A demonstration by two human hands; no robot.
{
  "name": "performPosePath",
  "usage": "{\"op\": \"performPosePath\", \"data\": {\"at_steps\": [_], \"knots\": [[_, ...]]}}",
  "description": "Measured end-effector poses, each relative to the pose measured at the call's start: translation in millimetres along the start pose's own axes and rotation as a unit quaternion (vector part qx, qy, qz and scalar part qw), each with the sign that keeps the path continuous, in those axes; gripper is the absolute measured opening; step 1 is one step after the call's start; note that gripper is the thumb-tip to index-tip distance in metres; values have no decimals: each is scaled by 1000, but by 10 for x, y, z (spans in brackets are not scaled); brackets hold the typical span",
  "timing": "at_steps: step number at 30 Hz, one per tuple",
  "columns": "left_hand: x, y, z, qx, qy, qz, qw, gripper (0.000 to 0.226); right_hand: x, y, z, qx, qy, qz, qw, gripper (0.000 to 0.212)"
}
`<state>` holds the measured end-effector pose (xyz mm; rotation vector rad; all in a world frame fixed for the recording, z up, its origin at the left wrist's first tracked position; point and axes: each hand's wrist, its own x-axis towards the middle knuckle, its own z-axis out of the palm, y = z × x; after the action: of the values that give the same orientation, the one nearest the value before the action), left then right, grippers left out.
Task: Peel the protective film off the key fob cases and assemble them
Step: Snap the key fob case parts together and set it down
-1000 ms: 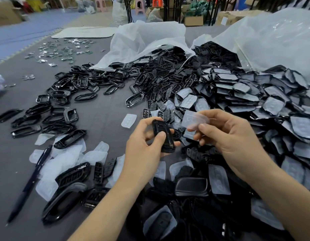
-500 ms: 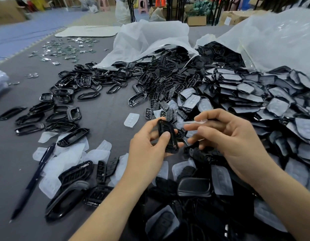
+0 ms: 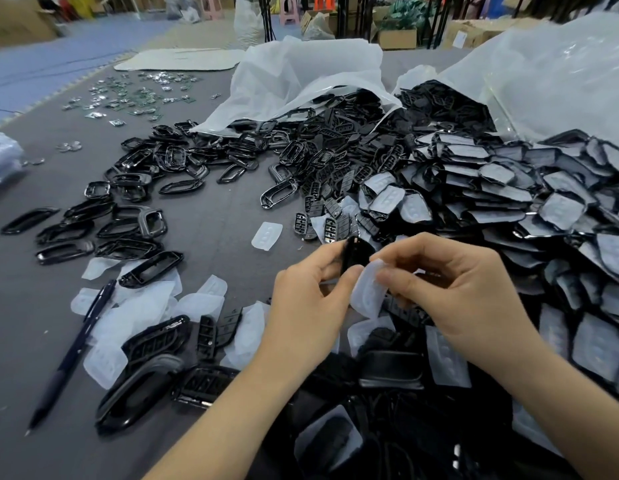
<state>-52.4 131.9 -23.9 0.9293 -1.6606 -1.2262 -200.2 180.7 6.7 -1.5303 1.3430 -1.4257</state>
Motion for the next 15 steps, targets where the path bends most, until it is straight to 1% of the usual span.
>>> {"op": "performPosePath", "data": {"at_steps": [3,5,9,12,15], "knots": [[-43,11,54,43,-12,55,997,16,-38,42,35,-55,46,-29,997,13],[-52,2,65,71,-3,79,994,19,-63,52,55,-102,83,-70,989,13],[-60,20,61,126,41,129,983,24,-87,60,93,-221,134,-192,947,3],[-72,67,72,155,64,167,971,25,-104,64,105,-267,165,-245,917,2],[-102,129,72,200,95,221,950,33,-123,59,96,-293,192,-292,890,3]]}}
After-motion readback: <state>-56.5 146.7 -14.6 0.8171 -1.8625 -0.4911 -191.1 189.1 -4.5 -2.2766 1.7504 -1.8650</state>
